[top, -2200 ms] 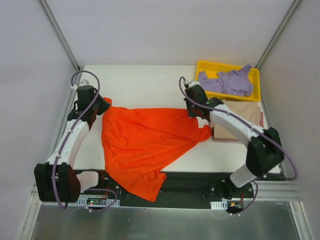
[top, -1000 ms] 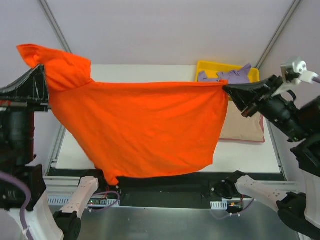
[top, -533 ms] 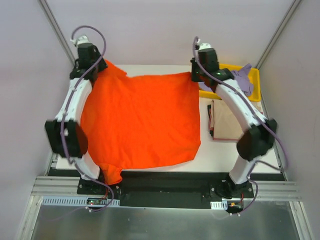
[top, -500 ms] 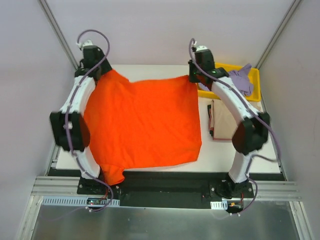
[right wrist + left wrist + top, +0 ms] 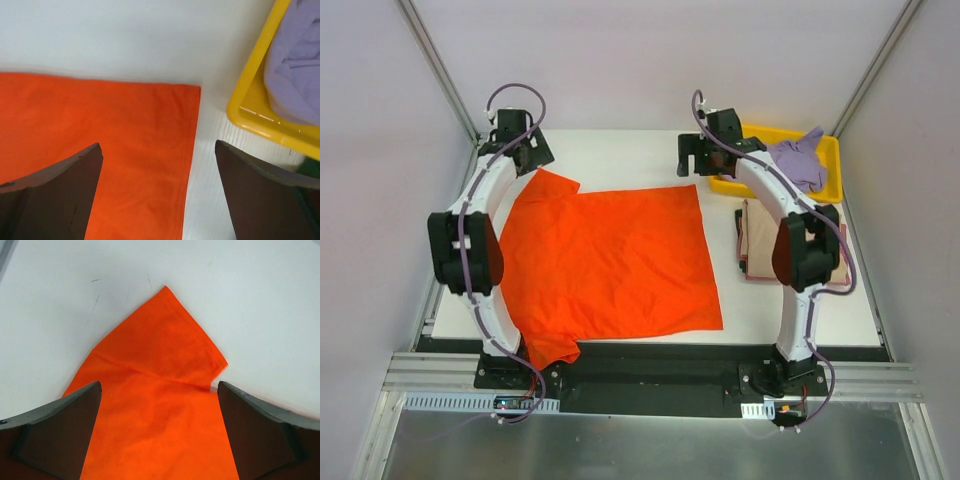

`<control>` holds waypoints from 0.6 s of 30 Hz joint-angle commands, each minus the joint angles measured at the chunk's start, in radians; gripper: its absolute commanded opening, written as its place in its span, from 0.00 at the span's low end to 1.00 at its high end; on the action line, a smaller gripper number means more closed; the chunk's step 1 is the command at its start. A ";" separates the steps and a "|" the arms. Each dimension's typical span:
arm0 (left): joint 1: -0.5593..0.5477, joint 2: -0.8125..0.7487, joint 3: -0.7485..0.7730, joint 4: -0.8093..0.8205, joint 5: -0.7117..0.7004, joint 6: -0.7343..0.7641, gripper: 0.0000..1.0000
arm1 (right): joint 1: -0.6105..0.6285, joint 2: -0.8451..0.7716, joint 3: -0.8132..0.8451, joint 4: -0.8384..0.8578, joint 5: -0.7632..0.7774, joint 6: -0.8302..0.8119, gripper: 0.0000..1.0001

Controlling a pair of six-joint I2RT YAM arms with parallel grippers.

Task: Fold and stack the t-shirts
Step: Flatten out the tshirt

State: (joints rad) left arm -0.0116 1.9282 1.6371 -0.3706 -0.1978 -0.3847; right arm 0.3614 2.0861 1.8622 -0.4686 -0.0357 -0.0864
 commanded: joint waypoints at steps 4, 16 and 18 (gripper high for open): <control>0.004 -0.368 -0.288 -0.013 0.078 -0.095 0.99 | 0.108 -0.314 -0.222 0.001 -0.079 -0.004 0.96; 0.004 -0.496 -0.639 -0.054 0.097 -0.213 0.99 | 0.243 -0.266 -0.463 0.065 -0.069 0.140 0.96; 0.025 -0.427 -0.623 -0.056 0.095 -0.210 0.99 | 0.243 -0.207 -0.443 0.064 -0.055 0.137 0.96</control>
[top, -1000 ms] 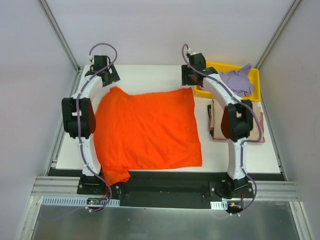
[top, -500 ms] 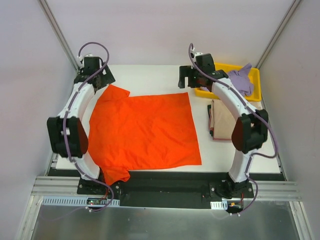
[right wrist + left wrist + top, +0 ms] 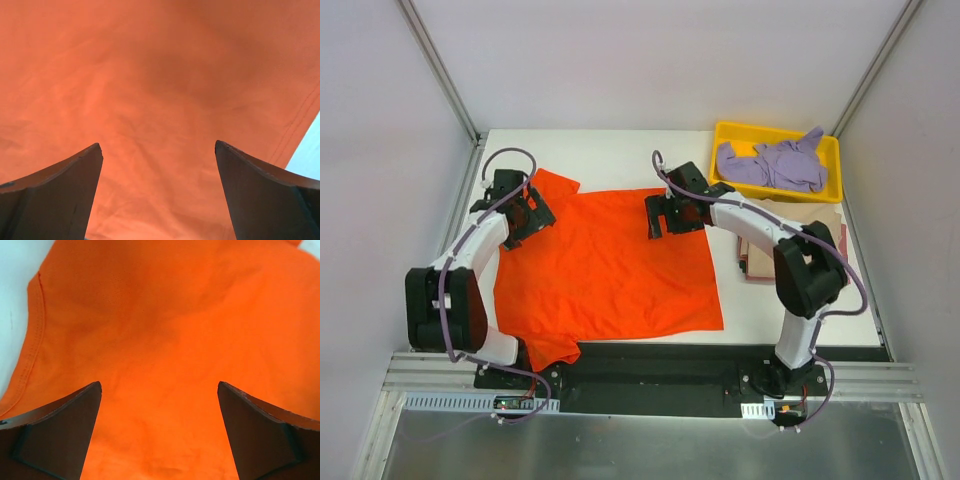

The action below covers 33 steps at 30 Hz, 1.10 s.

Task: Fold and stack the t-shirts
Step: Flatten out the tshirt

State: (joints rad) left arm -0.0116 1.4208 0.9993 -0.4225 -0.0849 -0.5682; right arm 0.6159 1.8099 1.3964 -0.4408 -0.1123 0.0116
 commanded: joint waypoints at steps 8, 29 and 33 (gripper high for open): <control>0.058 0.331 0.136 -0.004 0.057 -0.016 0.99 | -0.059 0.241 0.105 -0.019 0.073 0.062 0.96; 0.094 0.799 0.746 -0.096 0.106 0.036 0.99 | -0.194 0.629 0.739 -0.236 0.028 -0.004 0.96; 0.099 0.868 0.873 -0.133 0.131 0.062 0.99 | -0.197 0.651 0.819 -0.225 0.000 -0.058 0.96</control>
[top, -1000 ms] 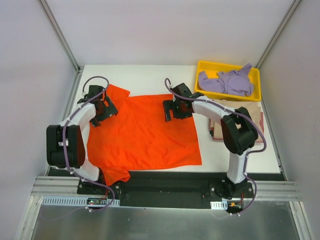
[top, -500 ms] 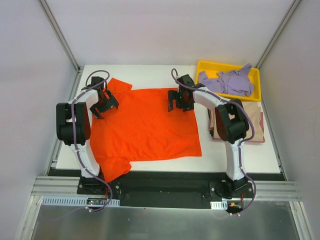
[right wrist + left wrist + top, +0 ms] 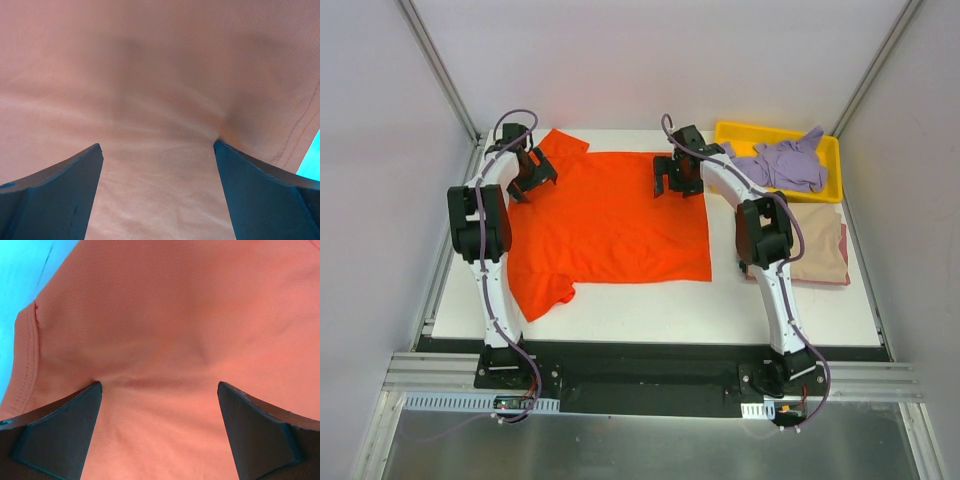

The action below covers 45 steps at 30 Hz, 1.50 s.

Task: Fold and stack the t-shirts
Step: Flatten out the tshirt, then grap the side of the flattened tshirt closest away from the robot with both arms

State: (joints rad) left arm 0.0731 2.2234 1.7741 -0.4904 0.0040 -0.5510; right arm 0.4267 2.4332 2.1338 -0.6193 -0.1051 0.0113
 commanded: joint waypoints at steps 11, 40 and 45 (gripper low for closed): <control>0.013 -0.272 -0.134 -0.096 0.018 0.027 0.99 | 0.053 -0.268 -0.067 -0.036 0.011 -0.165 0.96; 0.014 -1.527 -1.346 -0.306 -0.206 -0.484 0.57 | -0.003 -1.238 -1.336 0.475 0.116 0.203 0.96; 0.016 -1.443 -1.377 -0.212 -0.158 -0.469 0.40 | -0.013 -1.229 -1.336 0.472 0.116 0.202 0.96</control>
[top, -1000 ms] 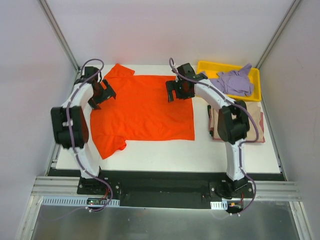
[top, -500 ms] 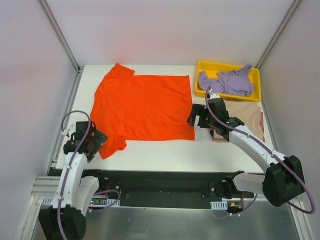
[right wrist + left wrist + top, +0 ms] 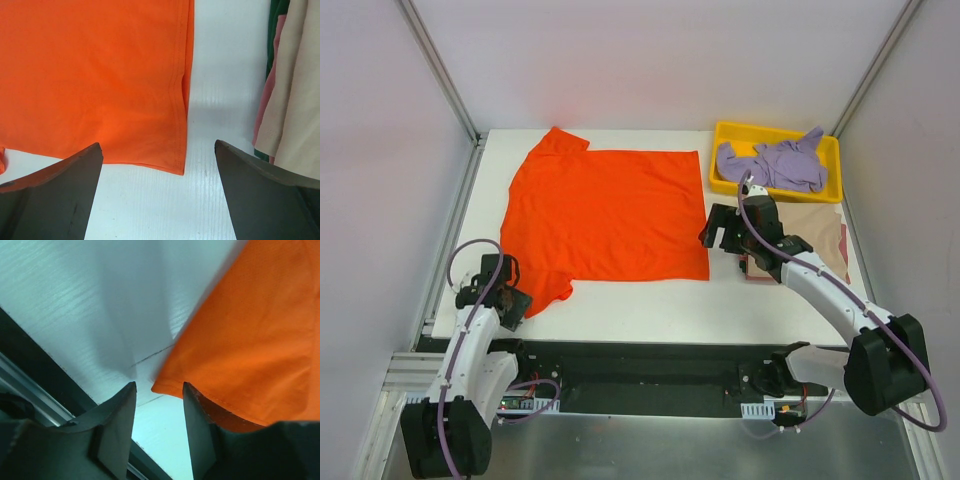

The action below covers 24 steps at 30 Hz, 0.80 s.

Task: Fold and stack the t-shirts
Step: Grap the side of the flattened tshirt closest away from the robot with both arms

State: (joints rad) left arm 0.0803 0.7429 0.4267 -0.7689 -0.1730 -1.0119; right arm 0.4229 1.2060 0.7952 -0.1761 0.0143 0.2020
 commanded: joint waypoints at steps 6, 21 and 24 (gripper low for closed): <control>0.009 0.111 -0.046 0.135 0.020 -0.008 0.36 | -0.013 0.015 0.007 0.024 -0.004 0.011 0.96; 0.007 0.084 -0.046 0.164 0.058 0.022 0.00 | -0.012 0.038 0.030 -0.069 -0.070 0.010 0.97; 0.007 0.036 -0.031 0.157 0.064 0.030 0.00 | 0.011 0.043 0.036 -0.144 -0.060 0.005 0.99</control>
State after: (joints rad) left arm 0.0803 0.8330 0.3893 -0.5846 -0.1291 -1.0023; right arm 0.4145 1.2411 0.7959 -0.2230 -0.0422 0.2024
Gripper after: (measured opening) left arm 0.006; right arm 0.985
